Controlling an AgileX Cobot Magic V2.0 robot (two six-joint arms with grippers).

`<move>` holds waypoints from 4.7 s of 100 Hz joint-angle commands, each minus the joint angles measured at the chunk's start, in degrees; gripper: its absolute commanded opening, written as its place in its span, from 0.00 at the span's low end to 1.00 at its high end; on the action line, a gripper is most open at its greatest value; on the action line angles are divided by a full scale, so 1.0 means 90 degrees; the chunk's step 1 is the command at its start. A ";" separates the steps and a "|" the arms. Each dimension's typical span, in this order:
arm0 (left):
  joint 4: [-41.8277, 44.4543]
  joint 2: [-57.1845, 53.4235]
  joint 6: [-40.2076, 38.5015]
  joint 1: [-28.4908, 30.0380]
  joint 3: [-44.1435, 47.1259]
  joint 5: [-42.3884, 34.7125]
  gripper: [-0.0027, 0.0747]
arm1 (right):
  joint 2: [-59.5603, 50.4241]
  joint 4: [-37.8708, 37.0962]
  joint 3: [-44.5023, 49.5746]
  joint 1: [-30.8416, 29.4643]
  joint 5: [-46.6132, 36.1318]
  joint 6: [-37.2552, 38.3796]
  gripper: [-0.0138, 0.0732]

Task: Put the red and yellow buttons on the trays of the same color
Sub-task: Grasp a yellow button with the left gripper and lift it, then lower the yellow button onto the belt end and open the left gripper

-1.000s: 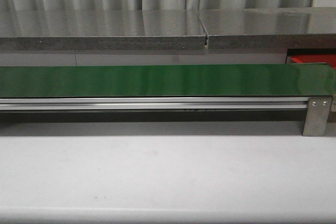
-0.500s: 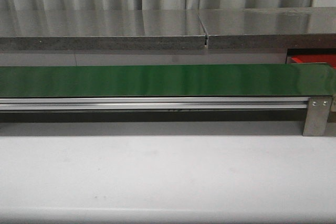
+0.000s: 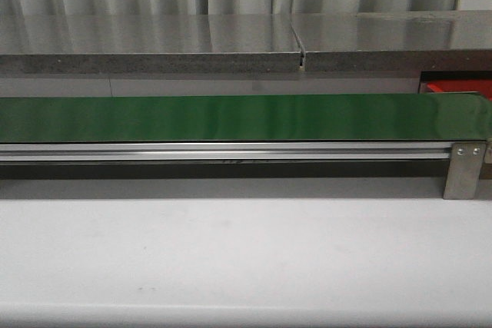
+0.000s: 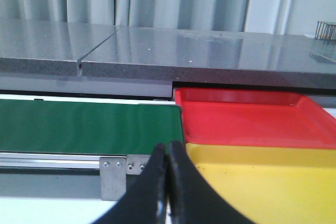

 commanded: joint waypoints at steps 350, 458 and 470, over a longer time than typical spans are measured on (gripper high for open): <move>-0.1022 0.4327 0.0617 -0.0627 -0.4255 0.0634 0.53 | -0.0117 0.0001 -0.0139 -0.0030 -0.0478 -0.0052 0.07; -0.0726 0.3774 0.0809 0.0067 -0.4750 0.1370 0.72 | -0.0117 0.0001 -0.0139 -0.0030 -0.0478 -0.0052 0.07; -0.0712 0.3774 0.0809 0.0334 -0.4504 0.1416 0.72 | -0.0117 0.0001 -0.0139 -0.0030 -0.0478 -0.0052 0.07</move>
